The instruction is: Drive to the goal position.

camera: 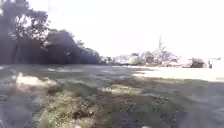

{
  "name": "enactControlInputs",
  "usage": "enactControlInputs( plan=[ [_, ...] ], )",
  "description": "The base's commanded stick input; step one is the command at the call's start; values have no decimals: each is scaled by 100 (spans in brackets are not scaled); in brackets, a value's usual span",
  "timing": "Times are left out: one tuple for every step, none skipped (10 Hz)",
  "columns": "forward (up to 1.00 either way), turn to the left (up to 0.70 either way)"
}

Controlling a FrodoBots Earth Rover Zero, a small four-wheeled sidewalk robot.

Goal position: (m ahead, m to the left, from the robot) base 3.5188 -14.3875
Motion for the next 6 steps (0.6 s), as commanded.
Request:
enactControlInputs(
  plan=[
    [100, 0],
    [100, 0],
    [100, 0],
    [100, 0],
    [100, 0],
    [100, 0]
  ],
)
